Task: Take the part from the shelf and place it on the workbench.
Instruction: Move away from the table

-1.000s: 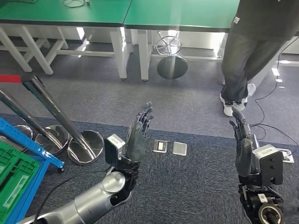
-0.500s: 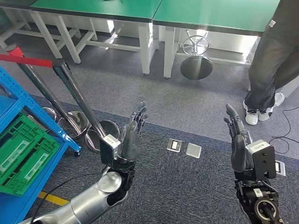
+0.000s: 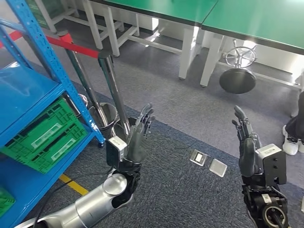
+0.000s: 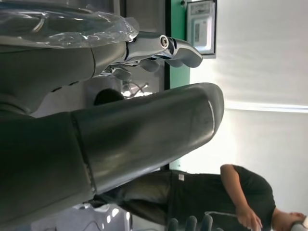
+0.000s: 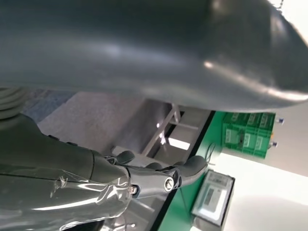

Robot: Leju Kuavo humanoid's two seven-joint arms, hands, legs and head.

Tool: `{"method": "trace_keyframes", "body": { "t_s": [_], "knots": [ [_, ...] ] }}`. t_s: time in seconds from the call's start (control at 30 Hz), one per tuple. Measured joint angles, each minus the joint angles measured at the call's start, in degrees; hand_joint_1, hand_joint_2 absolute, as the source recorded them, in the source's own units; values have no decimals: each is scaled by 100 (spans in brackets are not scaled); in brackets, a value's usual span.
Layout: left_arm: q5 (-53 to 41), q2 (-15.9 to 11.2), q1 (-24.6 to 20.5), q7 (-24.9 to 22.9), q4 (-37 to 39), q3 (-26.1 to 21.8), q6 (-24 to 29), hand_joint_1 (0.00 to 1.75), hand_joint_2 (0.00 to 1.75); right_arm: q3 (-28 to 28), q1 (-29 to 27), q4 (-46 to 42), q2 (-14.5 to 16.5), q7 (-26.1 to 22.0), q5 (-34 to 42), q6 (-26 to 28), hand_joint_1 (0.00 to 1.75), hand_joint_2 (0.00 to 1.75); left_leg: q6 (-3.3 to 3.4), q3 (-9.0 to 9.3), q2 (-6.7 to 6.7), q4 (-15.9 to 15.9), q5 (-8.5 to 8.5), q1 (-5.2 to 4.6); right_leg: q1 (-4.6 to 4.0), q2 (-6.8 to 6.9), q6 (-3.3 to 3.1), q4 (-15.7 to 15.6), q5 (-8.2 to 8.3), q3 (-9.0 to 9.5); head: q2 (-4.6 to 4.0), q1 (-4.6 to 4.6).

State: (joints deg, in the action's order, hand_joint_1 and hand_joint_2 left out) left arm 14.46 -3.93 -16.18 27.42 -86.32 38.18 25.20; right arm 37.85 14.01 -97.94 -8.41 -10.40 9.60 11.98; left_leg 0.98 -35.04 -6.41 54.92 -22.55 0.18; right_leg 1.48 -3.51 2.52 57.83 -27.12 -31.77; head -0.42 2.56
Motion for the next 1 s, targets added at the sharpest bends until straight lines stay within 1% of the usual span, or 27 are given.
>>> {"method": "trace_keyframes", "body": {
  "t_s": [0.03,0.07,0.1,0.13,0.17,0.2,0.23,0.27,0.3,0.33,0.37,0.4,0.43,0.5,0.53,0.57,0.63,0.67,0.7,0.77,0.8,0.83,0.87,0.9,0.93,0.97,1.0],
  "knots": [
    [0,0,-1,-1,1,0,0,0,0,1,1,1,-1,0,0,0,0,0,-31,-30,-66,12,11,1,6,-78,-17,-170,21,79,0,-1],
    [0,-2,0,-1,1,0,-1,0,0,2,2,1,-2,2,0,0,0,0,-70,-60,-135,15,32,0,5,-80,-36,-233,-3,117,0,1],
    [0,-5,3,-1,0,0,-3,0,0,5,4,-1,-1,4,0,0,0,0,-107,-84,-204,10,55,12,7,-22,-59,-263,-6,146,0,10],
    [2,-10,10,-1,-1,0,-8,0,0,8,7,-2,1,7,0,1,0,0,-138,-102,-196,23,53,14,8,50,-88,-279,11,157,0,14],
    [2,-15,10,0,-2,0,-17,0,0,8,11,-3,3,13,0,4,0,0,-169,-147,-91,113,-4,3,13,121,-119,-301,27,176,0,34],
    [2,-19,5,1,-3,0,-29,0,0,7,13,-5,4,18,0,13,0,0,-196,-251,83,334,-129,-5,15,200,-150,-326,40,193,0,58],
    [2,-21,2,2,-3,0,-41,0,0,6,11,-5,4,26,0,22,0,0,-220,-414,298,674,-306,-10,5,277,-171,-339,45,204,0,81],
    [2,-22,-1,3,-3,0,-52,0,0,6,4,-5,4,36,0,30,0,0,-242,-625,467,1096,-495,-11,-6,351,-189,-344,44,206,0,105],
    [3,-22,1,3,-3,1,-58,0,0,7,-3,-5,4,42,0,39,0,0,-255,-826,552,1486,-636,-2,-17,432,-199,-344,40,204,0,112],
    [3,-23,7,3,-3,1,-61,0,0,9,-10,-5,4,48,0,42,0,0,-258,-950,589,1717,-687,5,-25,509,-205,-344,34,205,0,118],
    [3,-23,10,3,-3,1,-62,0,0,11,-14,-5,4,51,0,44,0,0,-251,-958,607,1722,-630,10,-32,585,-208,-344,26,209,0,125],
    [3,-24,11,3,-3,1,-62,0,0,12,-14,-5,4,52,0,46,0,0,-231,-834,628,1482,-479,10,-40,659,-208,-344,16,218,0,134],
    [3,-25,9,3,-3,1,-63,0,0,13,-10,-5,4,52,0,46,0,0,-197,-610,689,1069,-287,0,-48,728,-204,-345,4,232,0,141],
    [3,-24,-3,3,-5,0,-63,0,0,14,-1,-5,4,52,0,46,0,0,-108,-171,937,267,-38,-68,-84,844,-173,-343,-33,257,0,144],
    [2,-23,-9,4,-6,0,-63,0,0,14,2,-5,4,53,0,46,0,0,-74,-58,1016,57,-2,-102,-102,896,-150,-345,-52,271,0,133],
    [2,-24,-13,5,-7,0,-63,0,0,15,4,-5,4,53,0,46,0,0,-51,-23,1035,-18,-11,-129,-118,947,-124,-352,-70,287,0,122],
    [2,-26,-10,6,-8,1,-63,0,0,20,7,-7,4,52,0,46,0,0,-15,-3,885,-59,2,-115,-116,1026,-70,-365,-113,321,0,105],
    [2,-26,-12,8,-9,1,-63,0,0,22,9,-10,4,50,0,47,0,0,7,19,818,-86,11,-94,-108,940,-42,-314,-171,315,0,96],
    [3,-23,-15,10,-9,1,-63,0,0,23,13,-13,4,48,0,49,0,0,34,42,752,-113,22,-70,-95,795,-16,-153,-283,255,0,77],
    [5,-13,-20,14,-9,1,-64,0,0,25,7,-13,2,43,0,53,0,0,69,63,624,-132,29,-48,-79,460,20,531,-633,-49,0,26],
    [9,-7,-18,14,-9,2,-65,0,0,28,-4,-12,1,43,0,54,0,0,81,64,552,-131,28,-49,-75,394,32,950,-799,-256,0,8],
    [13,-3,-15,14,-8,2,-66,0,0,31,-19,-9,0,43,0,54,0,0,83,66,471,-128,27,-49,-74,373,42,1258,-880,-421,0,1],
    [17,-3,-13,13,-7,2,-66,0,0,34,-29,-8,0,43,0,55,0,0,83,68,385,-123,25,-47,-71,366,48,1362,-846,-496,0,0],
    [23,-2,-12,13,-6,2,-66,0,0,36,-33,-7,0,43,0,56,0,0,77,73,293,-113,22,-43,-63,352,51,1221,-688,-460,0,-1],
    [28,0,-12,12,-5,2,-66,0,0,36,-32,-5,0,42,0,58,0,0,65,78,205,-96,14,-36,-47,293,53,874,-446,-328,0,-3],
    [32,2,-13,13,-5,2,-66,0,0,35,-30,-4,0,39,0,61,0,0,48,73,127,-77,4,-27,-19,148,50,472,-236,-160,0,-7],
    [35,4,-17,12,-5,2,-66,0,0,34,-32,-5,0,37,0,67,0,0,24,52,49,-42,-3,-27,11,-17,43,108,-90,-9,0,-14]
  ]
}}
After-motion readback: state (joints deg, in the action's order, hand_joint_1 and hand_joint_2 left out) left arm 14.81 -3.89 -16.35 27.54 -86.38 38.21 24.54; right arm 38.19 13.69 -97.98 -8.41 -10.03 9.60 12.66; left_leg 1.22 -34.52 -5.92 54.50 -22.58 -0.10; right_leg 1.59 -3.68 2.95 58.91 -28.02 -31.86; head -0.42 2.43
